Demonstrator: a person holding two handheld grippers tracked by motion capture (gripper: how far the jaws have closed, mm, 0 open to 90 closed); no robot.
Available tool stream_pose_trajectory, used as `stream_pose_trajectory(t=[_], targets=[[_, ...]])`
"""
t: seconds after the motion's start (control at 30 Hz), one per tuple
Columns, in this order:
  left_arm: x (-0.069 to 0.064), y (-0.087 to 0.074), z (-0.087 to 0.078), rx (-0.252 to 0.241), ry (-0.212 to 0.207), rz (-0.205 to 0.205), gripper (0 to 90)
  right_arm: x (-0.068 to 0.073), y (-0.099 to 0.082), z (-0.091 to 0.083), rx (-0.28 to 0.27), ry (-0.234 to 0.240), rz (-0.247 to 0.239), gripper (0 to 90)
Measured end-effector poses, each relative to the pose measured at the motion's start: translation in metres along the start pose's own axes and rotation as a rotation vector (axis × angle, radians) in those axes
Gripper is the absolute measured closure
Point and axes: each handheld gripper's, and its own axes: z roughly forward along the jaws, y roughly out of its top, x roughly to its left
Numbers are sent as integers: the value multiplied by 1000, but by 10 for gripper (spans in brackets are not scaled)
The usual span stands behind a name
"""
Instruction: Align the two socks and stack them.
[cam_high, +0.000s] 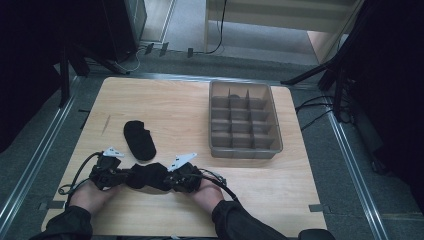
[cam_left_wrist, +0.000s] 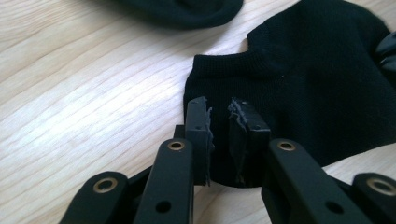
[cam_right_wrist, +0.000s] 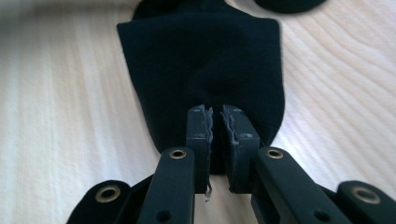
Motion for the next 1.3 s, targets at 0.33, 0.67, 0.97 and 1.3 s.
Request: stream_pose_trajectory(t=[0.33,0.67,0.97,1.3], targets=[[3,-4,-2,-4,19,-20,796,-17,-5,-9,-6,-53,-15,815],[1,-2,-5,-8,-7,-21,682,-16,0,-12,-37,-17,21,711],[4,4,-19,-75,-32,-26,567,-10,24,-19,-91,-11,9,689],[18,11,-27,-105,-57,-54,551,-16,57,1,-116,-23,22,676]])
